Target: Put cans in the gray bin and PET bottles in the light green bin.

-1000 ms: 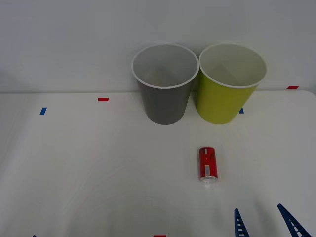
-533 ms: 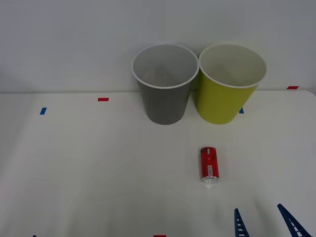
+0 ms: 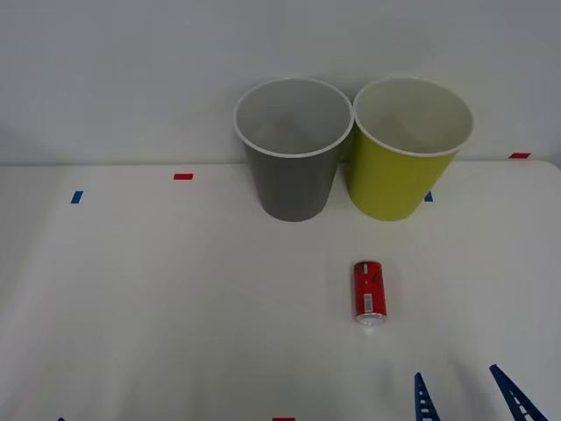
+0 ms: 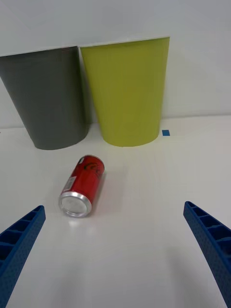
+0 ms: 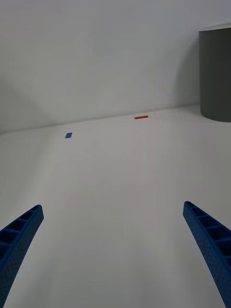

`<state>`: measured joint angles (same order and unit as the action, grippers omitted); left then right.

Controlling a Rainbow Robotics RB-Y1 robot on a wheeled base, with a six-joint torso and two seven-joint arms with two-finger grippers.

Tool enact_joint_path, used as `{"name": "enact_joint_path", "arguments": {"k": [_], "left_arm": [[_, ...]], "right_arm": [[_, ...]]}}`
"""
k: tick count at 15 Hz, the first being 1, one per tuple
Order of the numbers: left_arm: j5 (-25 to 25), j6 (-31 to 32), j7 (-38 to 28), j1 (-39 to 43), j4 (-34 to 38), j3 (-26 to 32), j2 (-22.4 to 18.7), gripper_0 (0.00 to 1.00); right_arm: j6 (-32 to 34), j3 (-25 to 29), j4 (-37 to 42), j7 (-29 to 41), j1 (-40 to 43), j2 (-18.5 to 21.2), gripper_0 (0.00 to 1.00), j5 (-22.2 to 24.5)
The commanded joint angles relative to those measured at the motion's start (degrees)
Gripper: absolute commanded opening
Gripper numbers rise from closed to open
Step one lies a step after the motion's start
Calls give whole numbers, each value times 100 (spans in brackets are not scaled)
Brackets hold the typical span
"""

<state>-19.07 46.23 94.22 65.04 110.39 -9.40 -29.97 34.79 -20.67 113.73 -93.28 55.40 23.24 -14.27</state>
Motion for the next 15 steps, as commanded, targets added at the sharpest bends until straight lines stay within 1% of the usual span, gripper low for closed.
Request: {"name": "enact_joint_path", "arguments": {"k": [1, 3, 7, 8, 10, 13, 15], "left_arm": [[0, 0, 0, 0, 0, 0, 0, 100], [0, 0, 0, 0, 0, 0, 0, 100], [0, 0, 0, 0, 0, 0, 0, 100], [0, 0, 0, 0, 0, 0, 0, 100], [0, 0, 0, 0, 0, 0, 0, 100], [0, 0, 0, 0, 0, 0, 0, 100], [0, 0, 0, 0, 0, 0, 0, 100]], "right_arm": [[-7, -104, -70, 20, -222, 101, 100, -129], [-60, -166, 61, -15, -301, 304, 100, -551], [-1150, -16, 949, -147, -328, 734, 100, -1148], [-1607, 151, 1222, -173, -328, 822, 100, -1201], [-2248, 379, 1547, -156, -424, 901, 100, -1289], [-3259, 687, 1872, -77, -750, 910, 100, -1412], [-3989, 880, 2074, 143, -1013, 910, 100, -1491]]}}
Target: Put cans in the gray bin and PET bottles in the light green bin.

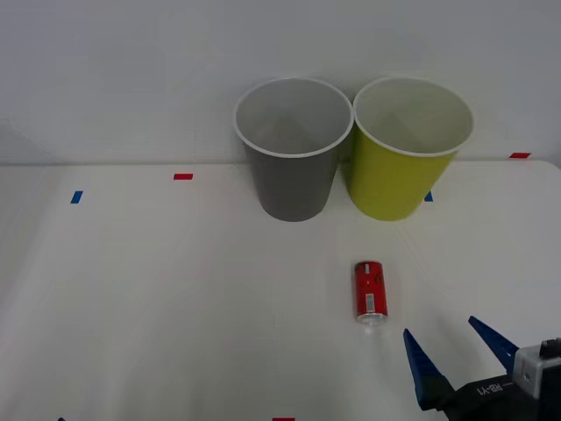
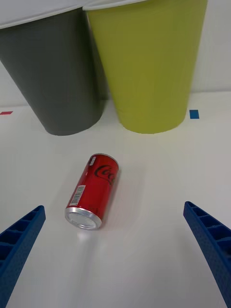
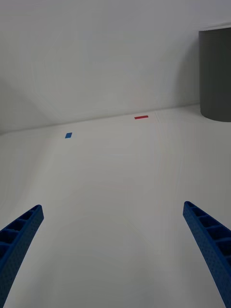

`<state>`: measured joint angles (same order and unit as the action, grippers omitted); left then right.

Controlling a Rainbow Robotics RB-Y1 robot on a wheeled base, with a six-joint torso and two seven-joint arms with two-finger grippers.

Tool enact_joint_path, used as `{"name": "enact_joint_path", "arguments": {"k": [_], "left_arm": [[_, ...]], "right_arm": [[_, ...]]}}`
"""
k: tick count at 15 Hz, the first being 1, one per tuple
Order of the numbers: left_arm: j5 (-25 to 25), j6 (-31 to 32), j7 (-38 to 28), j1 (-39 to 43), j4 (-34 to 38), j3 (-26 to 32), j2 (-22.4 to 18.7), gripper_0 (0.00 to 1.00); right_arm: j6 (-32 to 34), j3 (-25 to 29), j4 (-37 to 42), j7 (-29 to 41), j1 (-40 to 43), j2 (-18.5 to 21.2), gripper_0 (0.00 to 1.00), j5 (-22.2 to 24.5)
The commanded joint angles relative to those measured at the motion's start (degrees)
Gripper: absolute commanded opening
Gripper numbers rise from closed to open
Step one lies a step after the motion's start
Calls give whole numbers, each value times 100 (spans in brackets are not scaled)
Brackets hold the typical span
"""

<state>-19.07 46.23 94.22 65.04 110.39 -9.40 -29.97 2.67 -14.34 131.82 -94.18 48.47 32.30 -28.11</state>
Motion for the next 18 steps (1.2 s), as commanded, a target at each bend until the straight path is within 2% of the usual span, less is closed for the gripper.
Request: {"name": "enact_joint_path", "arguments": {"k": [1, 3, 5, 6, 8, 9, 10, 11, 14, 15, 16, 18], "left_arm": [[0, 0, 0, 0, 0, 0, 0, 100], [0, 0, 0, 0, 0, 0, 0, 100], [0, 0, 0, 0, 0, 0, 0, 100], [0, 0, 0, 0, 0, 0, 0, 100], [0, 0, 0, 0, 0, 0, 0, 100], [0, 0, 0, 0, 0, 0, 0, 100], [0, 0, 0, 0, 0, 0, 0, 100], [0, 0, 0, 0, 0, 0, 0, 100], [0, 0, 0, 0, 0, 0, 0, 100], [0, 0, 0, 0, 0, 0, 0, 100], [0, 0, 0, 0, 0, 0, 0, 100], [0, 0, 0, 0, 0, 0, 0, 100]], "right_arm": [[-1120, 309, 370, 462, -462, 4, 100, -89], [-2113, 485, 722, 928, -796, -13, 100, 16], [-2614, 520, 792, 1429, -1077, -13, 100, 166], [-2886, 520, 827, 1710, -1244, -5, 100, 500], [-3959, 467, 1196, 2519, -1516, 4, 100, 1317], [-4714, 247, 1504, 3125, -1692, 39, 100, 2082], [-5347, -8, 1715, 3688, -1885, 75, 100, 2600], [-5875, -227, 1812, 4101, -2158, 101, 100, 2785], [-6903, -526, 1818, 4751, -2861, 66, 100, 2759], [-7246, -570, 1818, 4953, -3063, 22, 100, 2600], [-7509, -570, 1818, 4936, -3221, -13, 100, 2451], [-7878, -702, 1818, 4909, -3423, 48, 100, 2433]]}}
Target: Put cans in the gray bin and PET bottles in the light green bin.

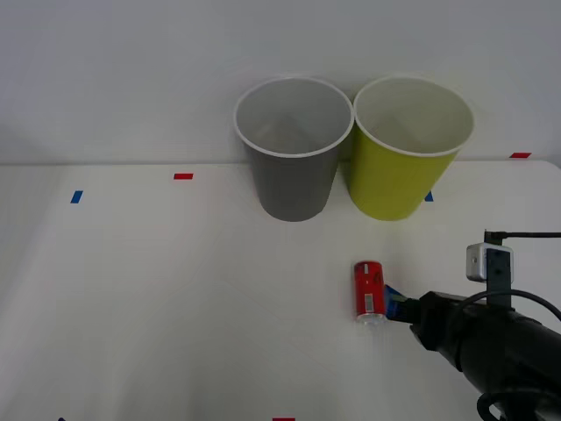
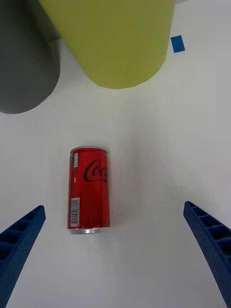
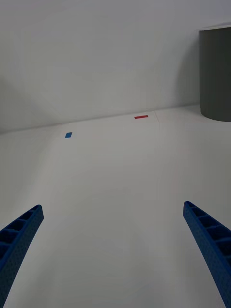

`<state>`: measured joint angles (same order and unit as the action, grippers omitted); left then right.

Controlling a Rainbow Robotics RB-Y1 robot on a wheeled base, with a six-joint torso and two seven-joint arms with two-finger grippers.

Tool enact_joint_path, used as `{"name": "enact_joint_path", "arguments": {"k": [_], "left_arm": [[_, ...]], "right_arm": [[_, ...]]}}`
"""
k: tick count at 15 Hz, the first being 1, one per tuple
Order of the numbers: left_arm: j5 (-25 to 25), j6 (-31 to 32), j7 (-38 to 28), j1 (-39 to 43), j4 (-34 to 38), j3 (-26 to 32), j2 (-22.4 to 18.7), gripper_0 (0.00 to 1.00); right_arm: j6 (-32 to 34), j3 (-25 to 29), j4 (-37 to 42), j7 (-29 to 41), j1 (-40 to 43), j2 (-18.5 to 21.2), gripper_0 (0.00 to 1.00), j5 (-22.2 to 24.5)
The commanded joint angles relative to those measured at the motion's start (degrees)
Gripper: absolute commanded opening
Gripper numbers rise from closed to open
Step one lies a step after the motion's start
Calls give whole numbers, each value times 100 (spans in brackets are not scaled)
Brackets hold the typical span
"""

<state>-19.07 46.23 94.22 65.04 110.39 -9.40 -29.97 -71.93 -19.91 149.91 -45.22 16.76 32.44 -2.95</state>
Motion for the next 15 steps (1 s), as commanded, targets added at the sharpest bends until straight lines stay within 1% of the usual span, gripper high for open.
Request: {"name": "enact_joint_path", "arguments": {"k": [1, 3, 4, 5, 8, 10, 11, 13, 15], "left_arm": [[0, 0, 0, 0, 0, 0, 0, 100], [0, 0, 0, 0, 0, 0, 0, 100], [0, 0, 0, 0, 0, 0, 0, 100], [0, 0, 0, 0, 0, 0, 0, 100], [0, 0, 0, 0, 0, 0, 0, 100], [0, 0, 0, 0, 0, 0, 0, 100], [0, 0, 0, 0, 0, 0, 0, 100], [0, 0, 0, 0, 0, 0, 0, 100], [0, 0, 0, 0, 0, 0, 0, 100]], "right_arm": [[-743, -277, 9, 39, -401, 131, 100, -83], [-1191, -312, -41, -31, -595, 219, 100, -215], [-1534, -426, 9, -40, -753, 254, 100, -250], [-1684, -488, 9, -75, -911, 272, 100, -321], [-1701, -549, -199, -225, -1342, 193, 100, -866], [-1736, -646, -551, -849, -1816, 61, 100, -918], [-1736, -681, -762, -972, -1931, -62, 100, -918], [-1921, -646, -1166, -998, -2256, -396, 100, -1059], [-2466, -637, -1271, -980, -2616, -572, 100, -1121]]}}
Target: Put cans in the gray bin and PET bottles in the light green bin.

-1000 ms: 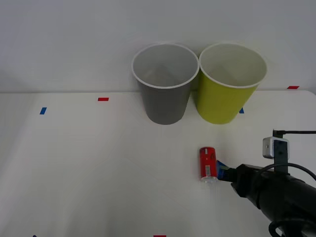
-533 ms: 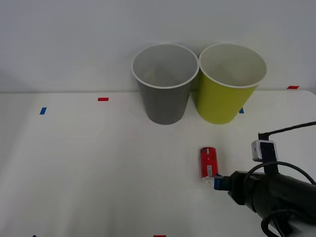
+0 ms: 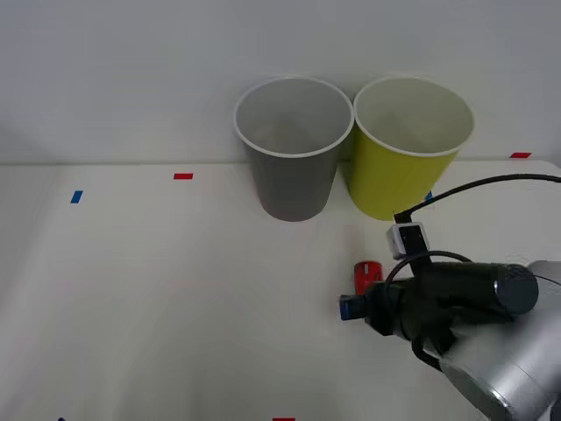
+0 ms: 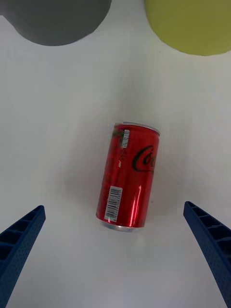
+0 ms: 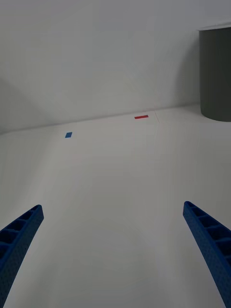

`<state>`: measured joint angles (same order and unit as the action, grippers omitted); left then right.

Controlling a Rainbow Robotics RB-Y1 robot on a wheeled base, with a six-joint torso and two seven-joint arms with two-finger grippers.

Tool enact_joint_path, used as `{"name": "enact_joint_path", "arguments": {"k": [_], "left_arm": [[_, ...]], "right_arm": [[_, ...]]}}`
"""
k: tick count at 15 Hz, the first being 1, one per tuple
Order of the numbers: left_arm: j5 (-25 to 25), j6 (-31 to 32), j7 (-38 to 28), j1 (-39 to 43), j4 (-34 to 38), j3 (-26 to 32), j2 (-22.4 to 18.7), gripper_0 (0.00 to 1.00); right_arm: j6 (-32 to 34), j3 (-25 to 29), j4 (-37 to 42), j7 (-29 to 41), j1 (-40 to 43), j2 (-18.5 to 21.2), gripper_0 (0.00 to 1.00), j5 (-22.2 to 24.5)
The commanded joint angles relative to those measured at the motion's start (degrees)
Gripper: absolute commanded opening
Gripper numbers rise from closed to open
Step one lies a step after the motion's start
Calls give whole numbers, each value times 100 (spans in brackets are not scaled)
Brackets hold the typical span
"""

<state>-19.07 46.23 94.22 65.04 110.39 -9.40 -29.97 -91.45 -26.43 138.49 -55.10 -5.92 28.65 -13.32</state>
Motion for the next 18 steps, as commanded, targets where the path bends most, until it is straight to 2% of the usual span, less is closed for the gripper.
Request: {"name": "enact_joint_path", "arguments": {"k": [1, 3, 5, 7, 10, 18], "left_arm": [[0, 0, 0, 0, 0, 0, 0, 100], [0, 0, 0, 0, 0, 0, 0, 100], [0, 0, 0, 0, 0, 0, 0, 100], [0, 0, 0, 0, 0, 0, 0, 100], [0, 0, 0, 0, 0, 0, 0, 100], [0, 0, 0, 0, 0, 0, 0, 100]], "right_arm": [[-752, 24, -226, 34, -472, -308, 100, -136], [-813, 244, -551, 78, -612, -554, 100, -356], [-813, 297, -876, 87, -797, -668, 100, -373], [-813, 358, -1219, 104, -973, -685, 100, -453], [-822, 648, -1702, 113, -1245, -729, 100, -857], [-796, 1123, -2546, 43, -1588, -817, 100, -1094]]}}
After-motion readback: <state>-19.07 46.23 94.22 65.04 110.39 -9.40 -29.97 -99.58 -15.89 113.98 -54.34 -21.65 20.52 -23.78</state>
